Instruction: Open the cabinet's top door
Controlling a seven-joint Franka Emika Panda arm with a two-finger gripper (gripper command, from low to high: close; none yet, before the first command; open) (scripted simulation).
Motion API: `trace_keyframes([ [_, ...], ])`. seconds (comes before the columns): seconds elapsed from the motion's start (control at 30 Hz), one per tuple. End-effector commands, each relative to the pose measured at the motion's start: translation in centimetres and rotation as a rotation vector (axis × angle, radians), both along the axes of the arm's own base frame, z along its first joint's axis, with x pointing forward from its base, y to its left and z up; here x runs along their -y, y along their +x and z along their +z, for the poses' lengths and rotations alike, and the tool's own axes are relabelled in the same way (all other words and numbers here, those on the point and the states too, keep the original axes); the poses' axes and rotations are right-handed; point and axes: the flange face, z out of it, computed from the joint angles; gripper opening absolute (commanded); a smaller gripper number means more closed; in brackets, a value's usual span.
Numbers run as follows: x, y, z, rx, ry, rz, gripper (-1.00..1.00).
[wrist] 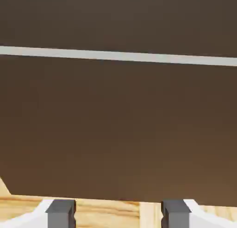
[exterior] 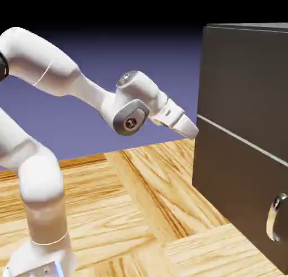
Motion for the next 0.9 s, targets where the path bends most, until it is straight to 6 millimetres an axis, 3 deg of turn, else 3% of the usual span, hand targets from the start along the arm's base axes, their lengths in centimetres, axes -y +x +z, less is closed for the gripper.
trace_keyframes([
  [0.0, -0.1, 0.1, 1.2, 0.027, -0.002, 0.009, 0.00],
  [0.23, -0.3, 0.0, 8.8, 0.214, -0.010, 0.061, 0.00],
  [0.47, 1.2, -1.0, 15.1, 0.387, -0.006, 0.092, 0.00],
  [0.67, 3.7, -2.0, 19.1, 0.519, 0.005, 0.101, 0.00],
  [0.87, 7.2, -2.5, 21.5, 0.629, 0.022, 0.096, 0.00],
])
